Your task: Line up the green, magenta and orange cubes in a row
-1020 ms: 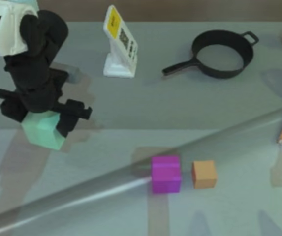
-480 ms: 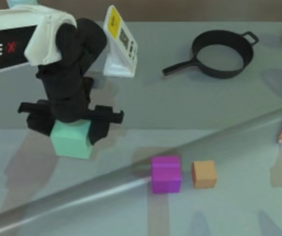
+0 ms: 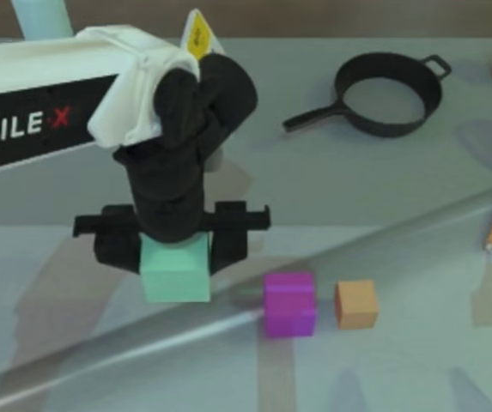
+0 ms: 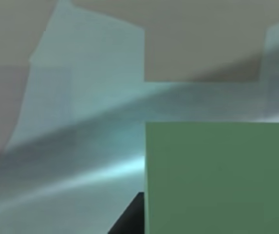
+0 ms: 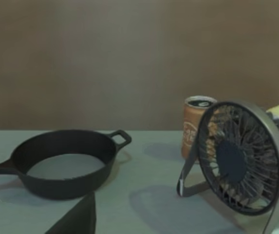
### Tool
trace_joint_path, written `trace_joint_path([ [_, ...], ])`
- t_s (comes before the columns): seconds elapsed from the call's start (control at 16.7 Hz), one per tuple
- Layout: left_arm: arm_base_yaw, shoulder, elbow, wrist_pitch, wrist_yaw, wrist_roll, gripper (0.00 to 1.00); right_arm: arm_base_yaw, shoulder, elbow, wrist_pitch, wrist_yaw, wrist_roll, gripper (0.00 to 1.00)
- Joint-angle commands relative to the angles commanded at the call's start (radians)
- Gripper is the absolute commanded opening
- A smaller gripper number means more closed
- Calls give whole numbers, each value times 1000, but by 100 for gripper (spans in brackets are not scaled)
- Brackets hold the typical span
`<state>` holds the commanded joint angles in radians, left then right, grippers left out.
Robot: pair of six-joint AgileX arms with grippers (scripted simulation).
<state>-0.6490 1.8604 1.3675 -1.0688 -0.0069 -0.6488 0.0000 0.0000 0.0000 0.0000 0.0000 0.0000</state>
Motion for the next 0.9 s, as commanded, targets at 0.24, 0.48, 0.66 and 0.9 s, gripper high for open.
trace_joint_path([
  [0.24,4,5,3,1,0,2,0,0,0,0,0,0,0,100],
  [0.48,0,26,-39,68,3,7,0,0,0,0,0,0,0,100],
  [0.66,0,62,-106,173,2,7,0,0,0,0,0,0,0,100],
  [0.9,2,97,-165,262,1,3,0,0,0,0,0,0,0,100],
])
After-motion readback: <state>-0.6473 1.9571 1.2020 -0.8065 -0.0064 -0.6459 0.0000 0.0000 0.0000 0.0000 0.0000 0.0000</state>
